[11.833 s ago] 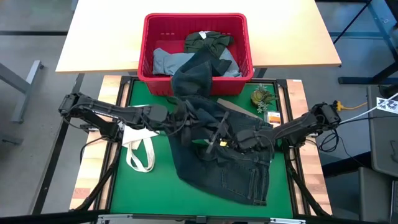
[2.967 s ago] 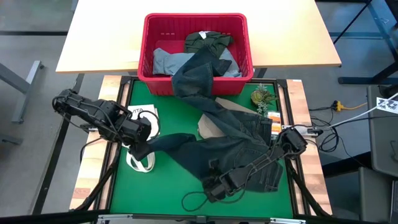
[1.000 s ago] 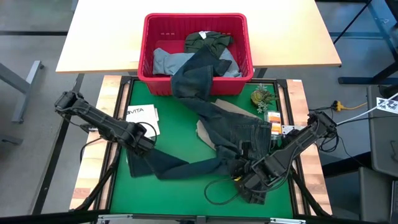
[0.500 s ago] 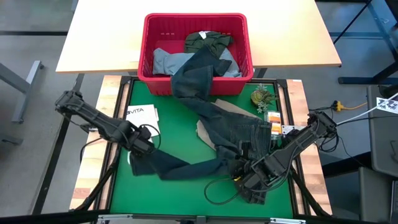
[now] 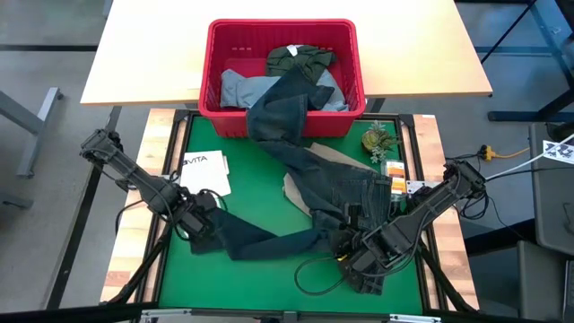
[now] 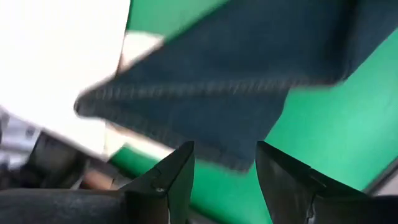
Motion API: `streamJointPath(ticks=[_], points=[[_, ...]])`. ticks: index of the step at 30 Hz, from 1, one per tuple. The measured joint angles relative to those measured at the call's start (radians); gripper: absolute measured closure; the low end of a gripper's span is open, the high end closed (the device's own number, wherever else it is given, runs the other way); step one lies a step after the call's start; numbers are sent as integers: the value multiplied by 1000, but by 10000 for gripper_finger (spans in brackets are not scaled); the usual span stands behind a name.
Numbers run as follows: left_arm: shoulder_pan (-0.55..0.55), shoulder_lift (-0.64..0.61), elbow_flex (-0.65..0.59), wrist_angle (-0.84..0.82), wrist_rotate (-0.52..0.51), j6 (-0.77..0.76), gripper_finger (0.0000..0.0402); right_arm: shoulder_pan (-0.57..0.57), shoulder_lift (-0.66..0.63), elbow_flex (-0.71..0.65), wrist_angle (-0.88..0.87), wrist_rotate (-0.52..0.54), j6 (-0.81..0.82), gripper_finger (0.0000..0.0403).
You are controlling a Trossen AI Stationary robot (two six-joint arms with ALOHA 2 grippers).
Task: Fold Laundry from Bin
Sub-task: Fold the dark blue jeans
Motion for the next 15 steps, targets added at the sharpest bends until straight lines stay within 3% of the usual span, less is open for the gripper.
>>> streamJointPath(ticks=[6, 15], points=[[-52, 9, -32, 309, -178, 98, 239, 0, 0, 0, 0, 0, 0, 393], [-115, 104, -185, 658, -168, -11, 239, 0, 0, 0, 0, 0, 0, 393]])
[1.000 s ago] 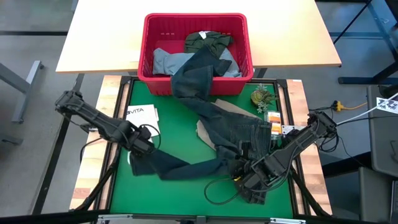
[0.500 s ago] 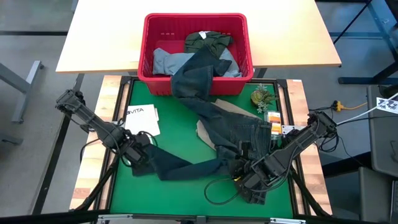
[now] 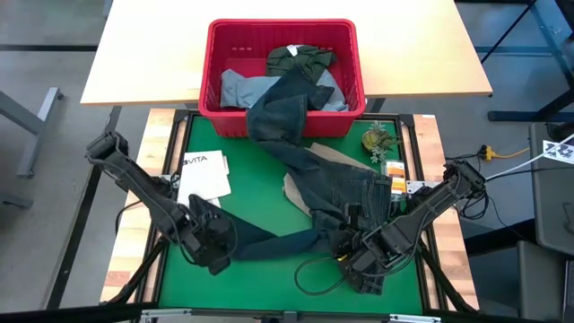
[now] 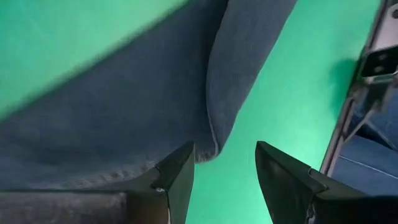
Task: Fold Laundry from Bin
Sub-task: Fold the dark blue jeans
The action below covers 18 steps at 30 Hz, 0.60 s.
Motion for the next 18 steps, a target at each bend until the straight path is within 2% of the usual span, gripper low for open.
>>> streamJointPath(ticks=[7, 18], points=[[-15, 86, -87, 179, 7, -51, 239, 0, 0, 0, 0, 0, 0, 393], [-15, 193, -96, 302, 29, -49, 239, 0, 0, 0, 0, 0, 0, 393]])
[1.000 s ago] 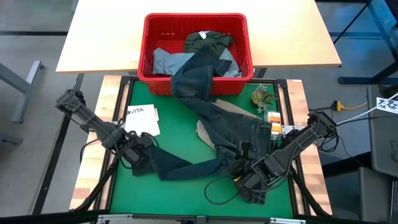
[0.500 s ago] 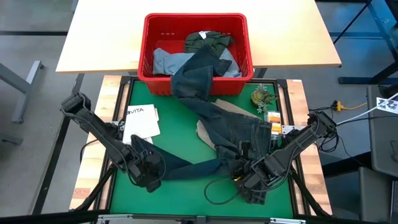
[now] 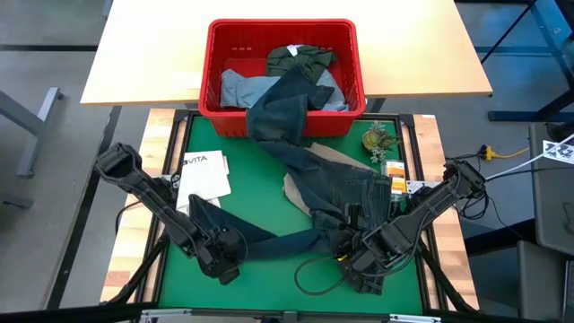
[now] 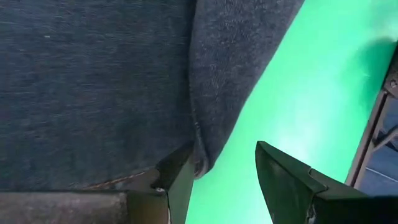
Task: Fold Laundry from Bin
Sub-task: Fold the dark blue jeans
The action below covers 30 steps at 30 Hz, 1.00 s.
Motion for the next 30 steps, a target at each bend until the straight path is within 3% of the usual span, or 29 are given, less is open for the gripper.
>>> streamJointPath(ticks=[8, 17, 26, 30], points=[[0, 31, 0, 42, 0, 0, 252, 0, 0, 0, 0, 0, 0, 393], [1, 30, 0, 89, 0, -15, 390, 0, 0, 0, 1, 0, 0, 393], [1, -10, 47, 73, 0, -26, 396, 0, 0, 0, 22, -27, 0, 393], [1, -79, 62, 25, -66, -24, 395, 0, 0, 0, 62, -66, -8, 393]])
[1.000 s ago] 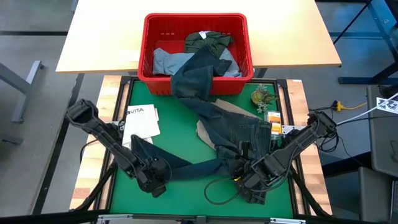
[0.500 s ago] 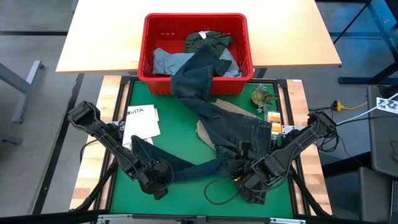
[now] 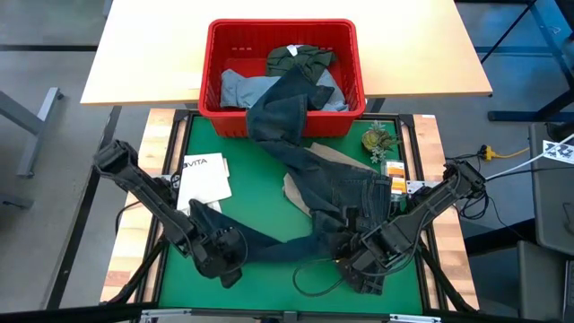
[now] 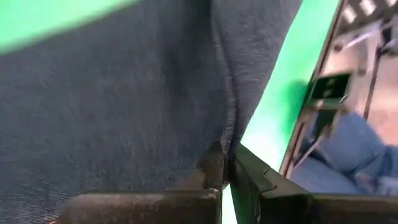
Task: Fold Laundry from Bin
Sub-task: Fold the dark blue jeans
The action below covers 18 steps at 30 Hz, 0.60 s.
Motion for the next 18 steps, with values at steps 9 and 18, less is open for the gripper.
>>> streamJointPath(ticks=[9, 18], points=[[9, -269, 1, -155, -175, 32, 395, 0, 0, 0, 22, -75, -3, 393], [9, -504, 1, -253, -402, 147, 394, 0, 2, 0, 35, -77, 0, 393]])
